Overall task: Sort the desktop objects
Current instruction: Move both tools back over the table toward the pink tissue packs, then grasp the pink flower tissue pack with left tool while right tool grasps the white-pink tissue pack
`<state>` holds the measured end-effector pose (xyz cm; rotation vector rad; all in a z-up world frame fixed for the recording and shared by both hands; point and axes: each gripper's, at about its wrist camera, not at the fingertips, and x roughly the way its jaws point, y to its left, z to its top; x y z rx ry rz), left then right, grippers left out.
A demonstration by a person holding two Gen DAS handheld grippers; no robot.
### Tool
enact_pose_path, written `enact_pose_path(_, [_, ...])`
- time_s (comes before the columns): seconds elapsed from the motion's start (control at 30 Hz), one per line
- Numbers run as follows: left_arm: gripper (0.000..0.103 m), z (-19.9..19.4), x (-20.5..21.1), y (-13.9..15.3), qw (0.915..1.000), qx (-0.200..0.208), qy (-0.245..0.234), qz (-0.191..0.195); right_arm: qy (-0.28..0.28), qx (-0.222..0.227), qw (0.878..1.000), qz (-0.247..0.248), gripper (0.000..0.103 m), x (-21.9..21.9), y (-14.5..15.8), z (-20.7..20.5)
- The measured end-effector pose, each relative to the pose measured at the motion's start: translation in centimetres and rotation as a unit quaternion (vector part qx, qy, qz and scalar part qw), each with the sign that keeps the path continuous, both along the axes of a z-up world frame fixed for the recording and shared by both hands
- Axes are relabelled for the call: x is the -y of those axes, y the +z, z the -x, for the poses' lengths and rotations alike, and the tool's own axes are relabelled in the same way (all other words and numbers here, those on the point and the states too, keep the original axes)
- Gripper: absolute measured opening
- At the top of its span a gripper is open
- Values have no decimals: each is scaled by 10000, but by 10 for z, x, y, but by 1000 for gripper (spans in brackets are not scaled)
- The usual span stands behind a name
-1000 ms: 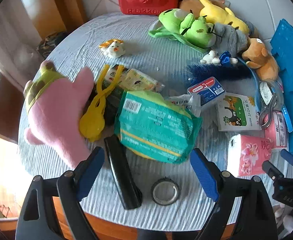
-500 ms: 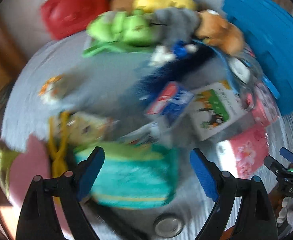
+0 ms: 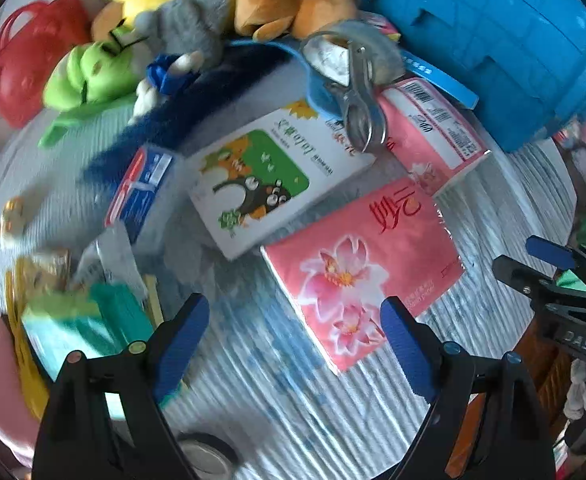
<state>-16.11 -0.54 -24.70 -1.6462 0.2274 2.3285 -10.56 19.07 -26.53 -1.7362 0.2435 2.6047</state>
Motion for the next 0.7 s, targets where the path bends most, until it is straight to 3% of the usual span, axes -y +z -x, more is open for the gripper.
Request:
enact_pose_path(0.23, [88,-7,-8,-5,9982,100,522,-287,546,28,9985,72,67,-4,-11,15])
enact_pose_path(0.47, [89,10,-22,-8,9854,255,1409,-918,906,28,9958,107,68,-16,-16,22])
enact_pose_path(0.53, [102,12,-32,-9,9840,229,1528,-886,925,66,9956,115,70,-24,-17,19])
enact_pose_path(0.6, [103,12,-43,-10,9842,182,1564,-812,945,84,9954,129,78,-33,-17,16])
enact_pose_path(0.7, [103,15,-57,-18,9861,68,1631,-312,1016,78,9947,125,89,-41,-16,16])
